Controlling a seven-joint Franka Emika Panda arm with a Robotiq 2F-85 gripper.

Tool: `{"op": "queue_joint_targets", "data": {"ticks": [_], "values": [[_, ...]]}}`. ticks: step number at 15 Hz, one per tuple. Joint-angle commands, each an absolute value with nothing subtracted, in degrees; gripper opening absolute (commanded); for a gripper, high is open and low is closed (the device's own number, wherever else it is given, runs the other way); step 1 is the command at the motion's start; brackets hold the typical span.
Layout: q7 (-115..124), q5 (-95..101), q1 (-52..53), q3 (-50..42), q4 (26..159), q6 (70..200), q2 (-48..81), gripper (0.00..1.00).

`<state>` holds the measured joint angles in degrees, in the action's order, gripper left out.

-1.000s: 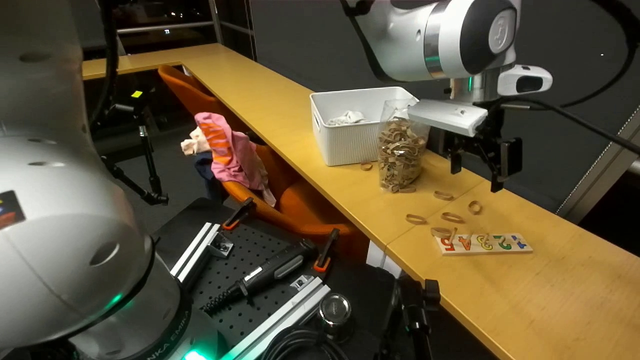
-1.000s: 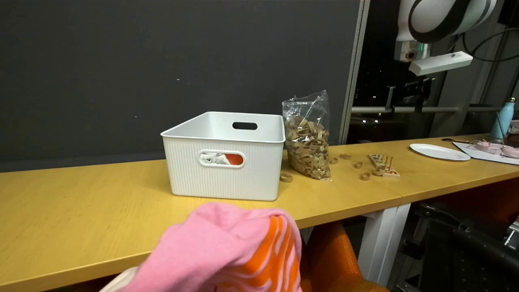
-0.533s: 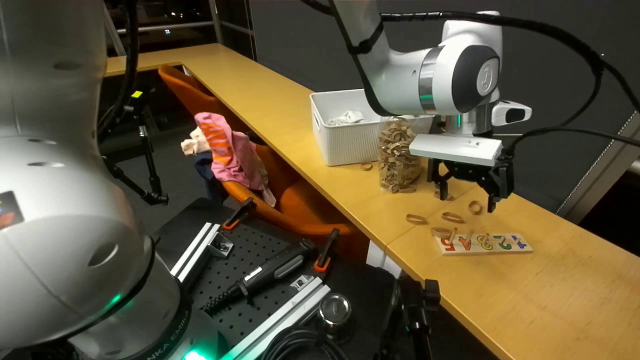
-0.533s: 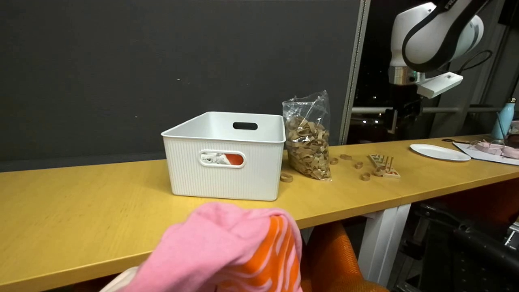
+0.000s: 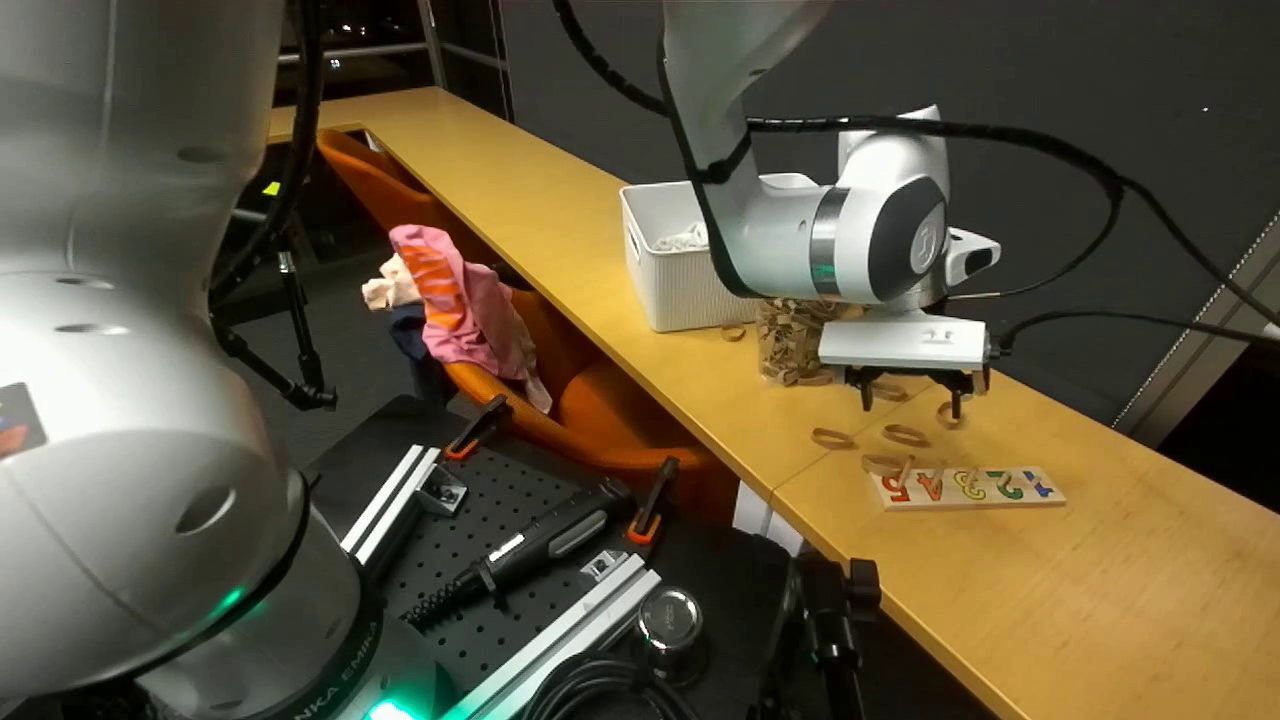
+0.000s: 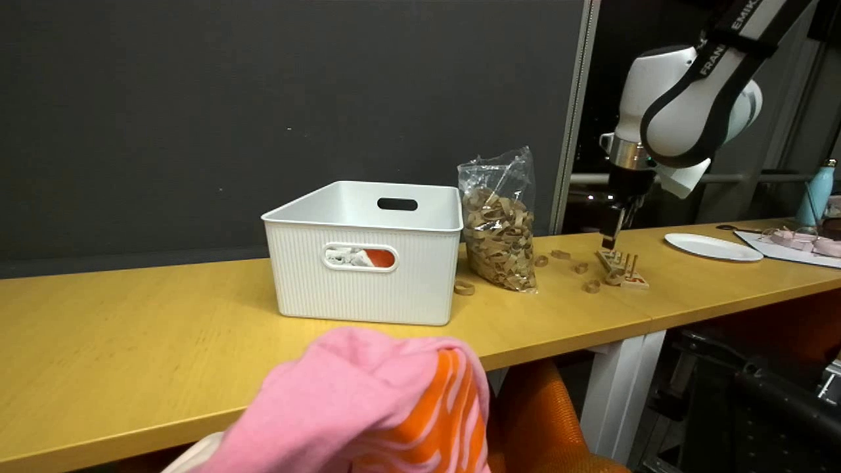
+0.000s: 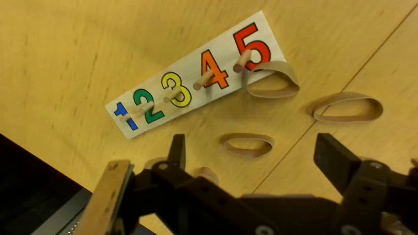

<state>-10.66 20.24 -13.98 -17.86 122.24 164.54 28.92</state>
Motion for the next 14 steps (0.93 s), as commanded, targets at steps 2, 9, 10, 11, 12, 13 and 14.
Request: {"op": "queue_joint_targets", "data": {"ticks": [2,9,10,11,12,13,14], "values": [[-16.89,19.90,-16.41,-13.82,121.53,172.03,32.67,1.00],[-29.69,15.76,-28.92,-0.64,119.24,170.91,34.71,1.00],[-31.23,14.98,-30.60,0.83,118.56,169.96,34.93,1.00],[-32.56,14.40,-31.72,1.82,117.44,168.90,35.44,1.00],[-34.06,13.61,-32.91,2.98,115.75,167.41,36.34,1.00],[-35.47,12.82,-33.87,3.97,114.26,165.89,37.18,1.00],[-36.39,12.13,-33.94,4.10,112.35,164.25,38.27,1.00]]}}
